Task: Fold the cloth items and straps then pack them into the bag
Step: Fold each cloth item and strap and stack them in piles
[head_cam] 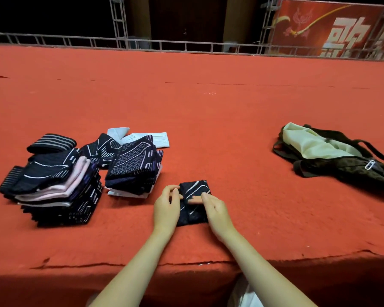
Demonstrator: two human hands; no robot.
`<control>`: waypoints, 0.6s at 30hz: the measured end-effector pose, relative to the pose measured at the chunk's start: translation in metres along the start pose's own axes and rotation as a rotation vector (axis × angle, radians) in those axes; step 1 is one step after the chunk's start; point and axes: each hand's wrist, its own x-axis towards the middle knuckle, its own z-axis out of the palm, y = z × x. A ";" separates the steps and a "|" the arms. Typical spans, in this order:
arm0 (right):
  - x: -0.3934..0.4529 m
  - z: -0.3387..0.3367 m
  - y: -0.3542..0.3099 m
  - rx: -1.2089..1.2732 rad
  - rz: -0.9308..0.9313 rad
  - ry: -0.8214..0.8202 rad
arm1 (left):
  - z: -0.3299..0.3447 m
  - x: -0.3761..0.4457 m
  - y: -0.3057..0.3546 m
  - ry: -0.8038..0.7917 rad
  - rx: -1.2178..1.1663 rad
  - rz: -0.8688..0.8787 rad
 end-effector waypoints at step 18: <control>0.001 -0.003 0.009 -0.198 0.021 0.145 | -0.011 0.002 0.006 0.006 -0.219 -0.168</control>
